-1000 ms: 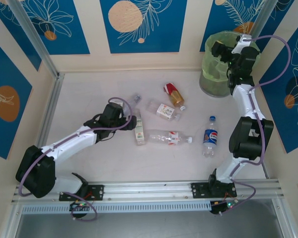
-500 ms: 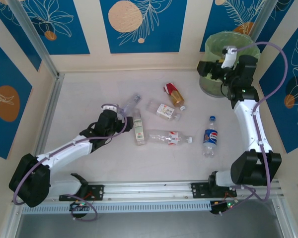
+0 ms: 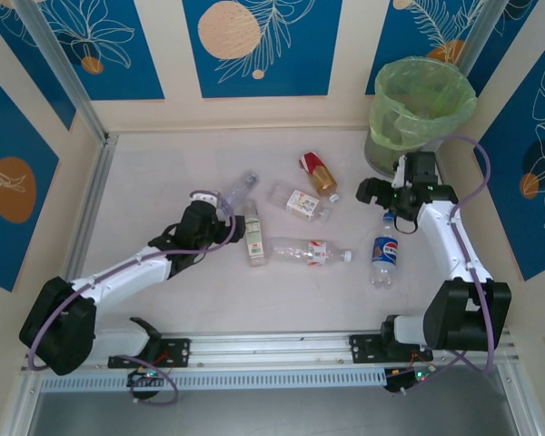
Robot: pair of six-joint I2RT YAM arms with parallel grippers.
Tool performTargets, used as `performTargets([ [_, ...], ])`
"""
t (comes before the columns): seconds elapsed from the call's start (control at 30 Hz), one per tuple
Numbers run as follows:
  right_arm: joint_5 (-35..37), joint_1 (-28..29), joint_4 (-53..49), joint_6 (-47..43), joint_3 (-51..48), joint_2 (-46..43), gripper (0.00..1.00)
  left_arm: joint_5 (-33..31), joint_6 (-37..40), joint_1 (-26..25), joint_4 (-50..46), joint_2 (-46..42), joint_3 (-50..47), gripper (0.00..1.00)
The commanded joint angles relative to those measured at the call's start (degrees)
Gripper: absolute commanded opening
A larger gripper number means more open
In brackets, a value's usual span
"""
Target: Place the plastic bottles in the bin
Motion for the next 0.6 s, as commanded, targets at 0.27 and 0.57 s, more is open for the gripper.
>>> performTargets([
  [0.27,6.8,-2.9,-0.9,6.0,-6.6,1.5,0.99,-2.3,-0.8,-0.4,0.3,1.3,2.8,1.0],
  [0.57,7.4,-2.8,-0.1,7.8,-9.1,6.9,1.0,-0.9,-2.5,-0.4,-0.1,2.7,3.5,1.0],
])
